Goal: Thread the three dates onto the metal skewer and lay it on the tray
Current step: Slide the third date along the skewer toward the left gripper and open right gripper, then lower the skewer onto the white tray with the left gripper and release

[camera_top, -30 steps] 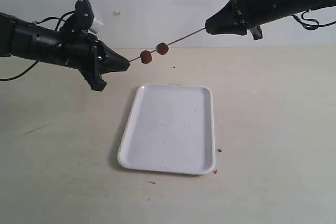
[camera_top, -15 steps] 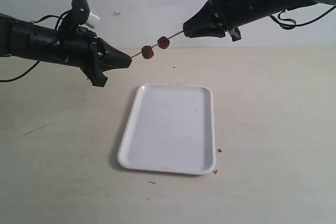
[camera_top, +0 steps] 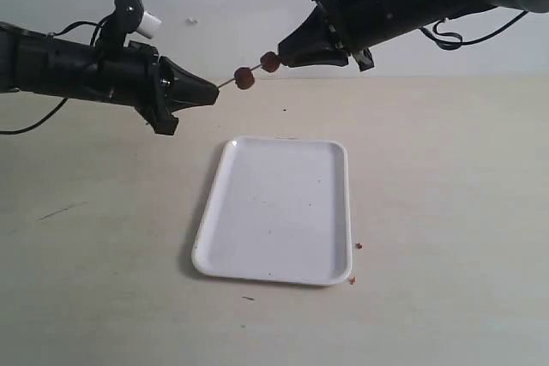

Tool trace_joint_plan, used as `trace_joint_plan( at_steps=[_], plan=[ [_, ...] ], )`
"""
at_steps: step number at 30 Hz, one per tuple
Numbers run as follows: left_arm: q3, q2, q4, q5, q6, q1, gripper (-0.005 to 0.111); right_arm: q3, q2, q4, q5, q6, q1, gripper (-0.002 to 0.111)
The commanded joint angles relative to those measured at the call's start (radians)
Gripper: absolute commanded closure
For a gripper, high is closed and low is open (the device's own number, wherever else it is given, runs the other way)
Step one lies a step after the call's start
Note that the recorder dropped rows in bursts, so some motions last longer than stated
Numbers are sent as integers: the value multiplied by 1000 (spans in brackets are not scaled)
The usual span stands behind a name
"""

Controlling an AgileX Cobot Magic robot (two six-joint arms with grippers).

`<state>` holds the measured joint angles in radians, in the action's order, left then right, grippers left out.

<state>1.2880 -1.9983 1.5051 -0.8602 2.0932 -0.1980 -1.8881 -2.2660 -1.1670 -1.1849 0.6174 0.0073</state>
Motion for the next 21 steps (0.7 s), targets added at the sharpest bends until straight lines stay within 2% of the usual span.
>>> trace_joint_plan(
  at_steps=[1, 3, 5, 11, 21],
  plan=[
    [6, 5, 53, -71, 4, -10, 107, -4, 8, -2, -36, 18, 11, 60],
    [6, 5, 61, -71, 4, -10, 107, -4, 8, -2, -36, 18, 9, 44],
    [6, 5, 63, -71, 4, -10, 107, -4, 8, -4, -36, 25, 4, 36],
    [6, 5, 57, -45, 4, -10, 107, -4, 10, -2, -36, 31, -19, 37],
    [4, 5, 28, 12, -48, -10, 107, -4, 40, -2, -36, 25, -151, 37]
  ],
)
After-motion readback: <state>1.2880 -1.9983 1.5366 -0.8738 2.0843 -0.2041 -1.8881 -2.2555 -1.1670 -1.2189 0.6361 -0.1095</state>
